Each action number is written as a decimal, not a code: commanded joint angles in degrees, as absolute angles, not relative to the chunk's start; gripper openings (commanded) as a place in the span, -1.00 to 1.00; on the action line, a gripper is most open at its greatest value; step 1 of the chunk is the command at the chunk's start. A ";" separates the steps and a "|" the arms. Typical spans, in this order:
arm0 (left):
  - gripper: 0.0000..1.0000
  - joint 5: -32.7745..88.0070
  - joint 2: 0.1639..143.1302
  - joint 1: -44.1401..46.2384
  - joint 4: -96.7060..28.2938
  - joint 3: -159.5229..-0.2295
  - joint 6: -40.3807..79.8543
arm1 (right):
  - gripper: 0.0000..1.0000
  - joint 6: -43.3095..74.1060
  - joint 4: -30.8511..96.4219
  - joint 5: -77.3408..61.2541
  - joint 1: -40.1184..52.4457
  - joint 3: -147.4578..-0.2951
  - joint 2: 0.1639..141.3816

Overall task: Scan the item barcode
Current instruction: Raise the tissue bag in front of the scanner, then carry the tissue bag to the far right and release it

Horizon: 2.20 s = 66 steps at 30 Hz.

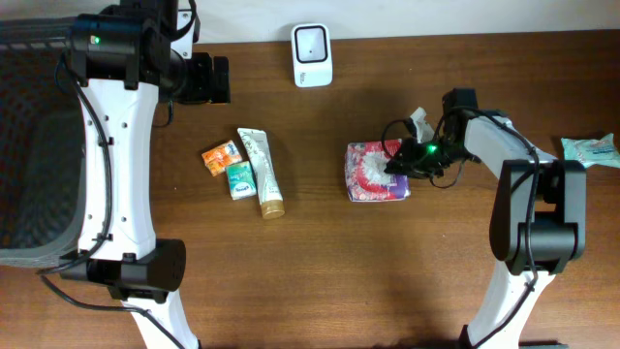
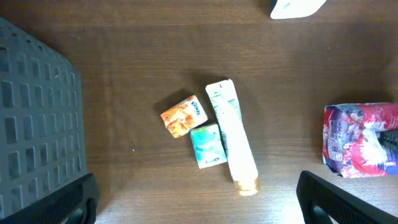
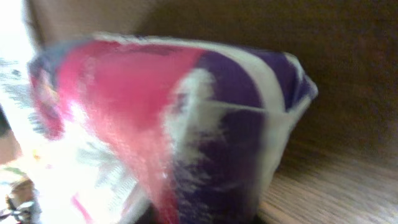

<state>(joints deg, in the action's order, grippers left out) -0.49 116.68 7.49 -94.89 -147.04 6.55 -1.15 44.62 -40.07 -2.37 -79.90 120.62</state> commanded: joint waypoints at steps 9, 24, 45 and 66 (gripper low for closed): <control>0.98 -0.89 116.66 7.81 -94.83 -147.04 6.83 | -0.92 41.17 3.14 -53.08 2.35 -86.21 120.70; 0.98 -0.89 116.66 7.84 -94.83 -147.04 6.83 | -0.92 47.35 -3.70 -17.32 13.15 -113.97 137.03; 0.98 -0.89 116.66 7.77 -94.83 -147.04 6.83 | -0.92 47.00 26.39 -38.54 -30.39 -114.13 131.52; 0.98 -0.89 116.66 7.51 -94.83 -147.04 6.83 | 0.97 26.44 46.41 -41.32 -36.99 -114.08 107.61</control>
